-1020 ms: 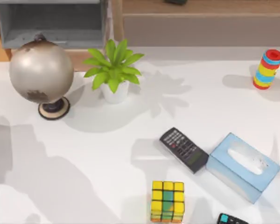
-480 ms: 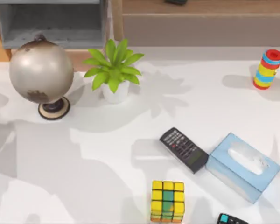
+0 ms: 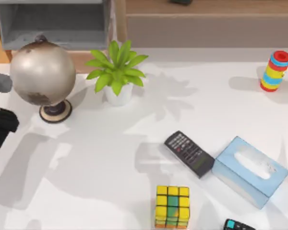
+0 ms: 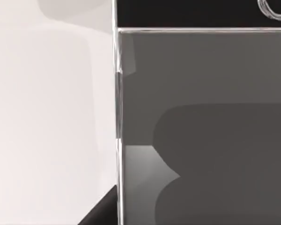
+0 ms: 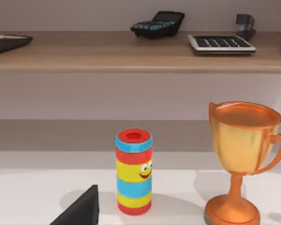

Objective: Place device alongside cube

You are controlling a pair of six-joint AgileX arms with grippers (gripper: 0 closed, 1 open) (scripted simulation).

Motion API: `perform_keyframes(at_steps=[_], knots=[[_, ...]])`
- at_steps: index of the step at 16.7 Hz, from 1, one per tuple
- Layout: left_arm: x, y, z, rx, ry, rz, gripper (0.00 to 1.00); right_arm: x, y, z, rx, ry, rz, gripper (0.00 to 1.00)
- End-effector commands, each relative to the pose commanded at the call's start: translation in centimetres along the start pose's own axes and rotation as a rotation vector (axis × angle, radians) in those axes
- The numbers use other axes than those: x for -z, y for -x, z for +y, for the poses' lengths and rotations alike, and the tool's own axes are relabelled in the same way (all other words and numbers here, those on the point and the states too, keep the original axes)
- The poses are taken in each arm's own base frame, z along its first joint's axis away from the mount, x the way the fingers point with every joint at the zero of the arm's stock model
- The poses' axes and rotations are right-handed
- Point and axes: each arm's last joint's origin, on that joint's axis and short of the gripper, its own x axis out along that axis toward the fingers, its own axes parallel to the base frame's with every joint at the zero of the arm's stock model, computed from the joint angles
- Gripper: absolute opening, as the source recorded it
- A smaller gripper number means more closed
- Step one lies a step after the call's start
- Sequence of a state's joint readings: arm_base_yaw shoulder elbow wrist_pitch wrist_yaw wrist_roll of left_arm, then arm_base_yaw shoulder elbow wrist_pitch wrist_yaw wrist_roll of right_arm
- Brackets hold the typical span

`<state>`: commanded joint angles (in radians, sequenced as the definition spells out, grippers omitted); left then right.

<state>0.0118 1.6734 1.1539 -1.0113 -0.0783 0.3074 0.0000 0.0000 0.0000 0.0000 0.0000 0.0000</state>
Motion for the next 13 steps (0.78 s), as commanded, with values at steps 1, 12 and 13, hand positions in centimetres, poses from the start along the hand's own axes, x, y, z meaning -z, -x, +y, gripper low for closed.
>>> perform_keyframes(at_steps=[1,12,13], knots=[[0.1,0.1,-1.2,0.007,0.0,0.016,0.0,0.0,0.0,0.0,0.0,0.0,0.0,1.0],[1.6,0.7,-14.4,0.063,0.102,0.089,0.0,0.0,0.0,0.0,0.0,0.0,0.0,1.0],[1.9,0.7,-15.5,0.065,0.12,0.085,0.0,0.0,0.0,0.0,0.0,0.0,0.0,1.0]])
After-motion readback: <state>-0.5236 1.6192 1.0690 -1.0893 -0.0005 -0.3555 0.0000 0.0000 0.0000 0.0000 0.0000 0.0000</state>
